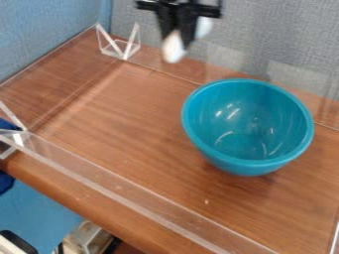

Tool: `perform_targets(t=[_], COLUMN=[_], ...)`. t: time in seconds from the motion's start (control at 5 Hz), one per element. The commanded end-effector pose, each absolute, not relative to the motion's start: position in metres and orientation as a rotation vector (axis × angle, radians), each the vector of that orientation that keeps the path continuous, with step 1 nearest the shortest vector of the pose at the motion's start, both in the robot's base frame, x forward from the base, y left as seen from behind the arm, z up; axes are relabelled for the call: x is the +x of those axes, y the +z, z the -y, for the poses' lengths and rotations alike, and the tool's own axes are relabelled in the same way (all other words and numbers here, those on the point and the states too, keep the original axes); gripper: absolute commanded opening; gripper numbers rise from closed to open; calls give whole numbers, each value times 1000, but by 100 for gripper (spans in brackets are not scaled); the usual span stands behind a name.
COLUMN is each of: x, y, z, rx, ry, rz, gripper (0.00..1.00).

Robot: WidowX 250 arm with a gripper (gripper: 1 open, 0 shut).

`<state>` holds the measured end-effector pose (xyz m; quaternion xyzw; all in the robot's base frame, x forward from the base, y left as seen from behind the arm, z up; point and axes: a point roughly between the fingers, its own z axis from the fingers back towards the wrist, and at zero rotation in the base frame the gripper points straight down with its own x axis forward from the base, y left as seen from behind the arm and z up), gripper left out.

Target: Put the mushroom in the blue bowl

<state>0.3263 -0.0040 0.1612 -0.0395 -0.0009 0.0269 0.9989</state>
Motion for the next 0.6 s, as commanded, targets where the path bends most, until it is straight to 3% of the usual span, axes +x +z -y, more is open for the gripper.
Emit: perform_targets(t=[0.0, 0.4], x=[328, 321], y=[183, 165], z=[41, 99], rx=[-83, -86], ry=[-12, -117], rz=[73, 32], gripper=[0, 0])
